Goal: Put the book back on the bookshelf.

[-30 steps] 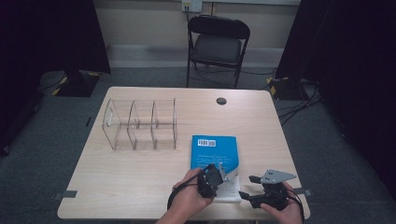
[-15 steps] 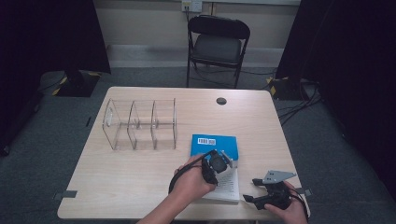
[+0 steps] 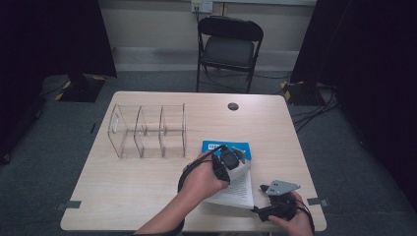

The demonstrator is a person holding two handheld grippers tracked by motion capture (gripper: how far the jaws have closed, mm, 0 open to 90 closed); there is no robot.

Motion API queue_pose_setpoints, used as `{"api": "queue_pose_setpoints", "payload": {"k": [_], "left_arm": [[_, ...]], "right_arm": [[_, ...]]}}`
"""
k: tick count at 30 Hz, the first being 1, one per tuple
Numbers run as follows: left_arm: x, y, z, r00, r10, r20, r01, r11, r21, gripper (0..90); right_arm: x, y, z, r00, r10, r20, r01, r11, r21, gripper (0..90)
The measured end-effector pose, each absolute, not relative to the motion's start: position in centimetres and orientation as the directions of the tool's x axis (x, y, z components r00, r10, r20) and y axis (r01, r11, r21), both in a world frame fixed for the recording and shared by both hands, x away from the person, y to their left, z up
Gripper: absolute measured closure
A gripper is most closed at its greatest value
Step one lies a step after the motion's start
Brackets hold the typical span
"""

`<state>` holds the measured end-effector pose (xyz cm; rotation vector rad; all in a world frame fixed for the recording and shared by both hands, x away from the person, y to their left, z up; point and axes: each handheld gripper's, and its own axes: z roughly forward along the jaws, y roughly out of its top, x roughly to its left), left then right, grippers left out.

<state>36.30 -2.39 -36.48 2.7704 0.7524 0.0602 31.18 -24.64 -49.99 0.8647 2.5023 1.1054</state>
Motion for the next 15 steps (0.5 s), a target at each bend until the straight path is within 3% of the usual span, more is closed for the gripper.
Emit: {"api": "queue_pose_setpoints", "payload": {"k": [6, 15], "left_arm": [[36.6, -2.2, -35.7, 0.856, 0.516, -0.041, 0.505, -0.815, 0.282, 74.7], [36.1, -2.2, -35.7, 0.866, 0.499, -0.038, 0.488, -0.827, 0.279, 74.6]], "right_arm": [[31.4, -23.9, -49.9, -0.756, 0.648, -0.09, 0.37, 0.537, 0.758, 16.6], [31.6, -23.1, -49.2, -0.734, 0.671, -0.105, 0.29, 0.45, 0.845, 16.7]]}}
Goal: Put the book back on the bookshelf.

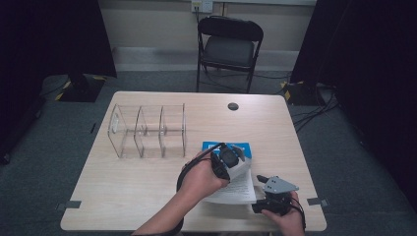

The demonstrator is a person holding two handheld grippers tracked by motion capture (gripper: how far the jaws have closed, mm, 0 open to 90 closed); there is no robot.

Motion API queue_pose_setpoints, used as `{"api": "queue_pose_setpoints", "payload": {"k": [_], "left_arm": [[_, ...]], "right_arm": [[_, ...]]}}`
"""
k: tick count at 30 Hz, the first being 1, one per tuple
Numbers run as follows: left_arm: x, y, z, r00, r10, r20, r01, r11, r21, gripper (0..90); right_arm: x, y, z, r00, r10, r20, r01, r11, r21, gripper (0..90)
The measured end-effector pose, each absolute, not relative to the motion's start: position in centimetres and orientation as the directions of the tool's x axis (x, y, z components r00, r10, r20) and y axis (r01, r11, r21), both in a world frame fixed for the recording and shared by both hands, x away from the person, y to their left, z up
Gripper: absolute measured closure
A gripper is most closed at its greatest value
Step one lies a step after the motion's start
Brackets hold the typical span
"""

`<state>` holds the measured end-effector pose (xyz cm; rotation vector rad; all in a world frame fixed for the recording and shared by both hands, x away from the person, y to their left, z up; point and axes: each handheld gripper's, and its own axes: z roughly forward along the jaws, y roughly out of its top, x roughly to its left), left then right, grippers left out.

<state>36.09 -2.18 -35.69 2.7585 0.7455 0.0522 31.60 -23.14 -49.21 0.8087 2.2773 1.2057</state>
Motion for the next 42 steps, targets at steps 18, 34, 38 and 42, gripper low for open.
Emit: {"api": "queue_pose_setpoints", "payload": {"k": [18, 34, 38, 42], "left_arm": [[33.5, -2.6, -37.3, 0.901, 0.434, -0.007, 0.416, -0.86, 0.294, 73.0], [33.2, -2.2, -36.1, 0.906, 0.423, -0.014, 0.406, -0.857, 0.317, 72.7], [33.3, -2.1, -35.0, 0.916, 0.401, 0.01, 0.378, -0.87, 0.317, 73.5], [33.4, -2.0, -34.0, 0.919, 0.393, 0.008, 0.372, -0.877, 0.305, 73.6]], "right_arm": [[31.0, -21.9, -47.9, -0.753, 0.631, -0.186, 0.201, 0.49, 0.848, 16.3], [30.6, -21.6, -46.6, -0.735, 0.628, -0.257, 0.126, 0.499, 0.857, 15.9], [30.6, -21.6, -45.6, -0.734, 0.617, -0.284, 0.083, 0.497, 0.864, 15.9], [30.7, -21.5, -44.9, -0.737, 0.611, -0.29, 0.067, 0.492, 0.868, 15.3]]}}
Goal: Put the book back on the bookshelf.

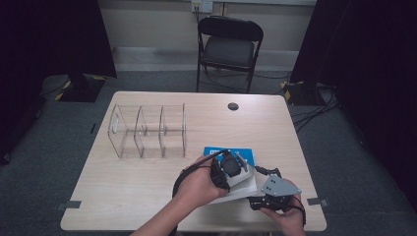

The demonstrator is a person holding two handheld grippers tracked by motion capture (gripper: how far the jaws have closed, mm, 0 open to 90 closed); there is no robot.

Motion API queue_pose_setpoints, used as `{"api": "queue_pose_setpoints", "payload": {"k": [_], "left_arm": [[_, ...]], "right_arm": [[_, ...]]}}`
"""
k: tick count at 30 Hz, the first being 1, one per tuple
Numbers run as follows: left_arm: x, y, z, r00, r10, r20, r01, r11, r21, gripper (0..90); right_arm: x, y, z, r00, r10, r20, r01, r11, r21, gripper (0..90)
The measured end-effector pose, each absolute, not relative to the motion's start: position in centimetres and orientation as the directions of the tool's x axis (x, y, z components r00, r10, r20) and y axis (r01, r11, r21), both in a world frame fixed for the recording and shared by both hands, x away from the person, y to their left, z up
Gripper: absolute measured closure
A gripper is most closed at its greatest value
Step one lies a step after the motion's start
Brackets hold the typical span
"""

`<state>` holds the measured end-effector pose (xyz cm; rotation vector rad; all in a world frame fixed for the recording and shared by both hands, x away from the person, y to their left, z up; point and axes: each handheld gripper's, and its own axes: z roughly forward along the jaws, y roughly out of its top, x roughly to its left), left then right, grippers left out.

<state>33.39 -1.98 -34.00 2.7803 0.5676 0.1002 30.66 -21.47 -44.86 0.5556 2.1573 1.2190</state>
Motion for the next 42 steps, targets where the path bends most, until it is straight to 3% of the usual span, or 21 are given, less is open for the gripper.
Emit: {"api": "queue_pose_setpoints", "payload": {"k": [9, 17, 27, 30, 32, 34, 37, 42], "left_arm": [[33.7, -1.9, -33.9, 0.917, 0.397, -0.022, 0.384, -0.869, 0.313, 73.4], [34.1, -2.3, -33.8, 0.924, 0.38, -0.032, 0.375, -0.888, 0.267, 73.5], [34.5, -2.4, -33.7, 0.935, 0.353, -0.044, 0.353, -0.904, 0.239, 73.4], [34.5, -2.5, -33.8, 0.944, 0.33, -0.027, 0.328, -0.919, 0.219, 73.1], [34.5, -2.5, -33.8, 0.947, 0.321, -0.023, 0.318, -0.924, 0.211, 72.9], [34.4, -2.2, -33.7, 0.954, 0.301, 0.006, 0.293, -0.933, 0.211, 70.7], [34.4, -1.6, -33.6, 0.962, 0.272, 0.02, 0.259, -0.934, 0.248, 68.4], [34.6, 1.0, -33.7, 0.958, 0.274, 0.08, 0.225, -0.897, 0.38, 49.9]], "right_arm": [[31.3, -21.7, -44.4, -0.762, 0.584, -0.28, 0.067, 0.502, 0.862, 12.0], [31.9, -21.6, -44.2, -0.787, 0.553, -0.275, 0.073, 0.526, 0.848, 9.6], [32.9, -21.6, -44.1, -0.842, 0.456, -0.29, 0.012, 0.552, 0.834, 10.1], [32.8, -21.4, -43.9, -0.859, 0.418, -0.296, -0.008, 0.567, 0.824, 23.3], [32.6, -21.2, -43.8, -0.862, 0.405, -0.305, -0.015, 0.582, 0.813, 25.4], [32.6, -21.1, -43.6, -0.882, 0.38, -0.278, 0.001, 0.593, 0.805, 35.4], [32.6, -21.1, -43.7, -0.894, 0.367, -0.258, 0.009, 0.59, 0.807, 40.1], [32.3, -20.7, -43.8, -0.889, 0.4, -0.225, 0.047, 0.568, 0.822, 40.8]]}}
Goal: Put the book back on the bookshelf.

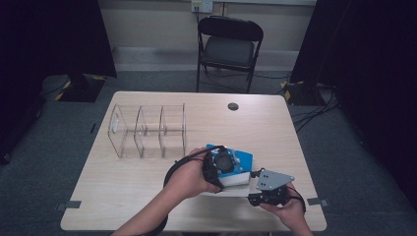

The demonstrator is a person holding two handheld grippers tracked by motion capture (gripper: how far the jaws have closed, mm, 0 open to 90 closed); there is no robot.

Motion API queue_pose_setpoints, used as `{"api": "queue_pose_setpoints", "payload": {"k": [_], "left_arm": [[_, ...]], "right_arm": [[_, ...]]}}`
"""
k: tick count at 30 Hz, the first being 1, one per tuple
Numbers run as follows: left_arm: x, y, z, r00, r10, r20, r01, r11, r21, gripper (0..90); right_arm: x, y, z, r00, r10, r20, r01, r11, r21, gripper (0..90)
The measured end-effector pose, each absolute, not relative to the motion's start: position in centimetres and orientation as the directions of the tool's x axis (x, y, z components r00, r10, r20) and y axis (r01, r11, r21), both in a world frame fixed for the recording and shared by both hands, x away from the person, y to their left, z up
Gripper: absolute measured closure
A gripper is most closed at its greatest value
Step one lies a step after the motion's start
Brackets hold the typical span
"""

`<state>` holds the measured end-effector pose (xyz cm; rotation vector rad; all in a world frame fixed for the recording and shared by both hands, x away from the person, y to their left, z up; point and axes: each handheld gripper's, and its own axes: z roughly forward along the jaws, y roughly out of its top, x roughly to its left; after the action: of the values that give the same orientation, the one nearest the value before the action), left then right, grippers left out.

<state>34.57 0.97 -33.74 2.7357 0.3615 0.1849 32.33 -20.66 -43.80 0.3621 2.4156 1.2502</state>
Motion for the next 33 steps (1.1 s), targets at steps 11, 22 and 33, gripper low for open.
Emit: {"api": "queue_pose_setpoints", "payload": {"k": [11, 22, 33], "left_arm": [[33.7, 5.3, -31.5, 0.917, 0.387, 0.095, 0.274, -0.785, 0.555, 38.0], [33.5, 13.0, -36.3, 0.886, 0.463, 0.025, 0.389, -0.772, 0.502, 31.4], [34.8, 12.3, -41.2, 0.861, 0.508, -0.005, 0.432, -0.726, 0.534, 38.0]], "right_arm": [[32.1, -20.6, -43.9, -0.883, 0.433, -0.179, 0.086, 0.526, 0.846, 43.1], [32.2, -21.4, -43.8, -0.877, 0.457, -0.146, 0.114, 0.495, 0.861, 43.1], [32.4, -21.5, -43.5, -0.877, 0.463, -0.128, 0.131, 0.488, 0.863, 43.1]]}}
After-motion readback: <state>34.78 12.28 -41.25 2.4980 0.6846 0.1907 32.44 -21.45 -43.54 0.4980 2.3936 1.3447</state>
